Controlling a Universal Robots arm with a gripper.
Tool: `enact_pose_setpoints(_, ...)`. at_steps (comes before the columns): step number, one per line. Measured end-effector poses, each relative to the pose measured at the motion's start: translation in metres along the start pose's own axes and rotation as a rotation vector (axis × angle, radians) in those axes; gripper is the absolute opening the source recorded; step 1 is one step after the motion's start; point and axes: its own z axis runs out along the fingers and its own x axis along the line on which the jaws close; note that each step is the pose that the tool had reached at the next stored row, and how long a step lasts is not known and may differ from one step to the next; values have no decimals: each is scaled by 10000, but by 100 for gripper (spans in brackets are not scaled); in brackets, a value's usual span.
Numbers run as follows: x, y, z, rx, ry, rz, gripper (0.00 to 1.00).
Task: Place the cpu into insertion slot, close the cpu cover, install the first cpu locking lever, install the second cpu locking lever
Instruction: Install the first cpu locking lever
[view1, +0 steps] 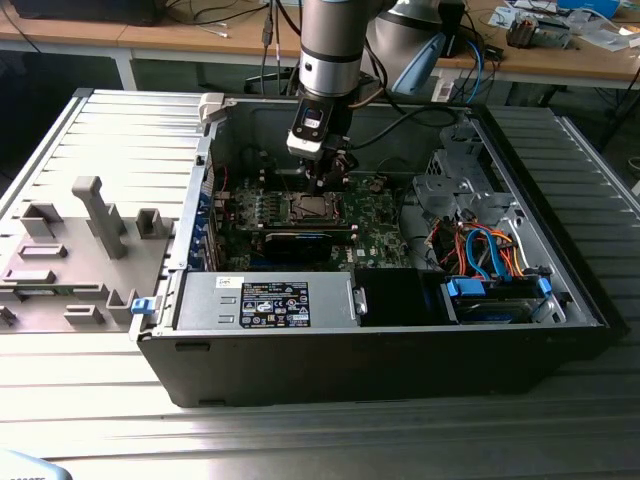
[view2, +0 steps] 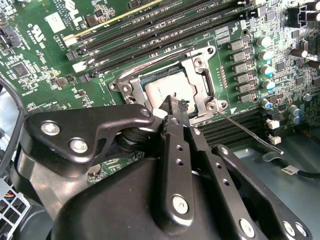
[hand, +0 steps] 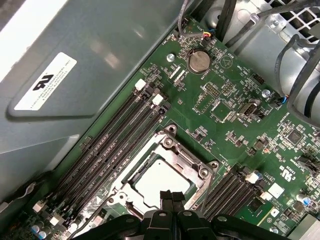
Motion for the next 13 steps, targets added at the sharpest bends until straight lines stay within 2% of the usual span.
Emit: enact_pose_setpoints(13, 0, 0, 0, -5, -10, -205, 11)
